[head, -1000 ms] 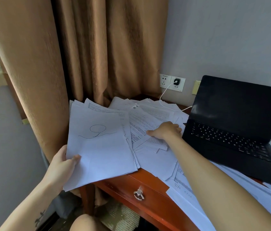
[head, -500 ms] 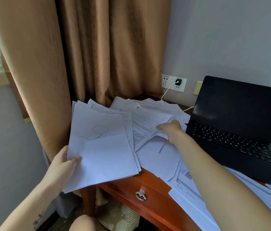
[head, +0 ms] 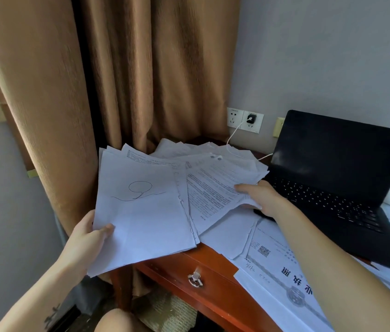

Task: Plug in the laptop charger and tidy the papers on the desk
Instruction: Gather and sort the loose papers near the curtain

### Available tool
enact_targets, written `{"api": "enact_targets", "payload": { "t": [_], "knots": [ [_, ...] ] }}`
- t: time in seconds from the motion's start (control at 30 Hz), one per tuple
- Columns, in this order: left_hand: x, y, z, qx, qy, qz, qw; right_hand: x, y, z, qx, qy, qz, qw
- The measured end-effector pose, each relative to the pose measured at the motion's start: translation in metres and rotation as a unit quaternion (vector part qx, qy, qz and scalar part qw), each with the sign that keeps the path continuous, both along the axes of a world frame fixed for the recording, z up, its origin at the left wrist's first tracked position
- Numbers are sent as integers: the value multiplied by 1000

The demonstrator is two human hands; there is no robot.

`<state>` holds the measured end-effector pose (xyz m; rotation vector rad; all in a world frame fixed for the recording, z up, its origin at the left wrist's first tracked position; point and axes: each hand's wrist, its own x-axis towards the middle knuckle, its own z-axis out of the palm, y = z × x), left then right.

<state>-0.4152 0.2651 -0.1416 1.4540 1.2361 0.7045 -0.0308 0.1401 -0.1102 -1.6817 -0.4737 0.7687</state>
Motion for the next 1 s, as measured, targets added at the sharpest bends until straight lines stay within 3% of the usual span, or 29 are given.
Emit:
{"api": "enact_targets", "payload": {
  "t": [0.27, 0.37, 0.5, 0.6, 0.77, 0.9, 1.0],
  "knots": [
    [5, -1, 4, 21, -13, 23, 999, 10, -10, 11, 53, -65, -73, 994],
    [5, -1, 4, 15, -19, 24, 999, 19, -29, 25, -4, -129, -79, 989],
    [6, -3, 2, 14, -18, 22, 999, 17, -37, 27, -97, -57, -15, 994],
    [8, -5, 2, 13, -15, 15, 1000, 5, -28, 19, -53, -1, 10, 999],
    [8, -4, 3, 17, -19, 11, 1000, 7, -25, 13, -40, -17, -15, 999],
    [8, -6, 6, 10, -40, 11, 999, 12, -50, 22, 53, -53, -52, 996],
    [8, -5, 5, -2, -51, 8, 999, 12, -72, 25, 140, -31, -75, 987]
  ]
}}
